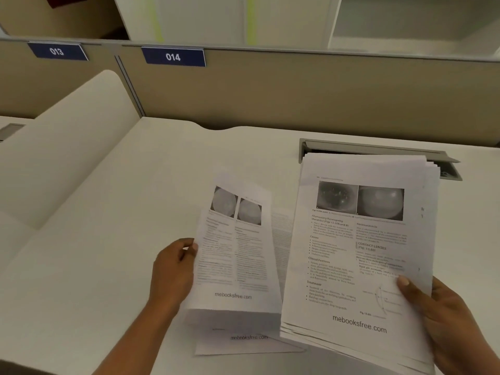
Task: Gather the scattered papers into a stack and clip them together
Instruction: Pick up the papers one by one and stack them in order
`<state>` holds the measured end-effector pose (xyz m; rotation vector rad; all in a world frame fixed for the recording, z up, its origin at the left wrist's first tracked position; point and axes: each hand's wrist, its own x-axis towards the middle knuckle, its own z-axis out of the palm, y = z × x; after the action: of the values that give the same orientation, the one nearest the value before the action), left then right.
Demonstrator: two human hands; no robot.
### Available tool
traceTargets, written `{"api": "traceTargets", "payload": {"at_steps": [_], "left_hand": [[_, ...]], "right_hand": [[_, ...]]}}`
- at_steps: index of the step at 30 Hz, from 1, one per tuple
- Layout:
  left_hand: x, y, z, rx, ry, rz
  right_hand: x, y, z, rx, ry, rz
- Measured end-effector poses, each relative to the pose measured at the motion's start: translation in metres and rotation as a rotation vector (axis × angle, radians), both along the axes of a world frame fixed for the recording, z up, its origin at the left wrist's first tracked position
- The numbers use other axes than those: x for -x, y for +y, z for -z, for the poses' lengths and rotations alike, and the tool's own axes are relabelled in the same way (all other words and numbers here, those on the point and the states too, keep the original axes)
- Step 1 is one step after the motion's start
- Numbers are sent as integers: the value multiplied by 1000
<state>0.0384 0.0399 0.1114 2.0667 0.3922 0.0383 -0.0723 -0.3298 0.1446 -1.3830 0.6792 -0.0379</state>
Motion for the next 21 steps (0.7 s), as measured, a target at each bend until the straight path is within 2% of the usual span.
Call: {"api": "traceTargets", "payload": {"at_steps": [7,11,16,21], "left_hand": [[0,17,-43,307,-128,-238],[-1,15,-76,402,-209,-336],[7,-8,-107,493,-177,-177],[11,-42,-108,574,-145,-67]], "right_hand": [[-2,3,-2,-15,-9,9],[-3,3,-2,-1,-4,7],[-9,9,-3,6,-14,-9],[-18,18,-9,-37,-39,-55]]}}
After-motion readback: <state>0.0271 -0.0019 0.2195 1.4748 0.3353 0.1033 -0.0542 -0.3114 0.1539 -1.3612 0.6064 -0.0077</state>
